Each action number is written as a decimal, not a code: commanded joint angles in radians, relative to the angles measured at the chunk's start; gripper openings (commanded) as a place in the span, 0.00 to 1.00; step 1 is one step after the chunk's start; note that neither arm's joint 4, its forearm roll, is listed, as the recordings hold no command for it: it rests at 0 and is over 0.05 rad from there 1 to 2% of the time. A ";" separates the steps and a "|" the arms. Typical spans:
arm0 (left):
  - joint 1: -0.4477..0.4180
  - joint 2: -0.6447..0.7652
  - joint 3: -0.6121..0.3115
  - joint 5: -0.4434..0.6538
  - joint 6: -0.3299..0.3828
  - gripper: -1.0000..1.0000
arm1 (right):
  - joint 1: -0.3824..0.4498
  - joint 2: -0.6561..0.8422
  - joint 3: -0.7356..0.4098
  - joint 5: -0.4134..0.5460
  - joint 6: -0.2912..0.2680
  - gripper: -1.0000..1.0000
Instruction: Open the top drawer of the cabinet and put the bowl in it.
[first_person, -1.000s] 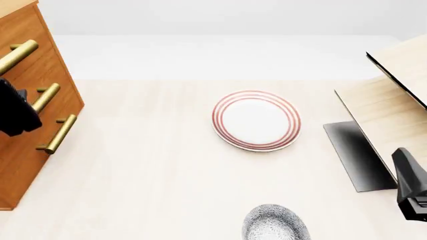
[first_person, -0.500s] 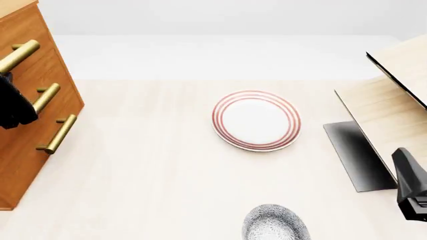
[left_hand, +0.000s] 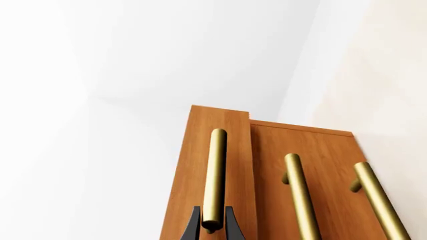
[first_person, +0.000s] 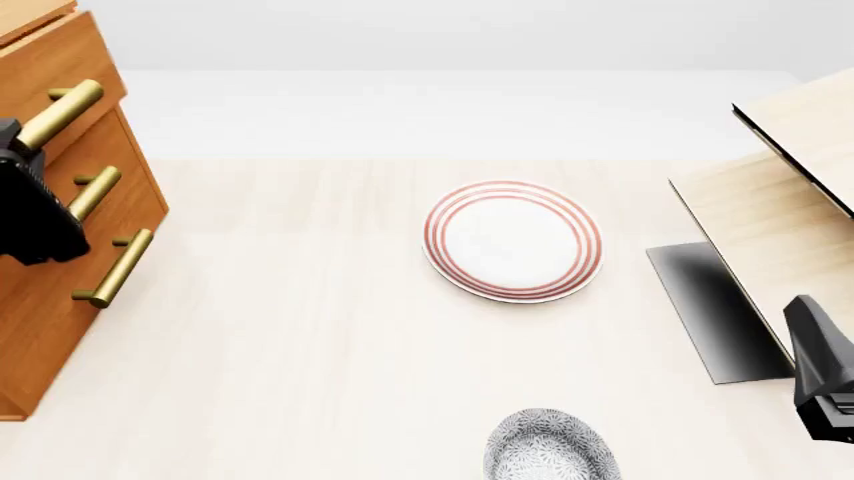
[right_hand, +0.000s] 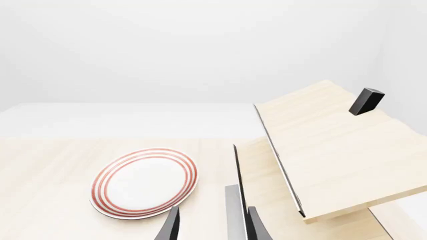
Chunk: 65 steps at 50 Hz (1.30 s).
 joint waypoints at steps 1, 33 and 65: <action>-0.004 -0.026 0.055 0.008 0.016 0.00 | 0.000 -0.003 0.001 0.001 0.001 1.00; -0.126 0.046 -0.004 -0.018 0.036 0.00 | 0.000 -0.003 0.001 0.001 0.000 1.00; -0.227 0.051 0.015 -0.049 0.080 0.00 | 0.000 -0.003 0.001 0.001 0.001 1.00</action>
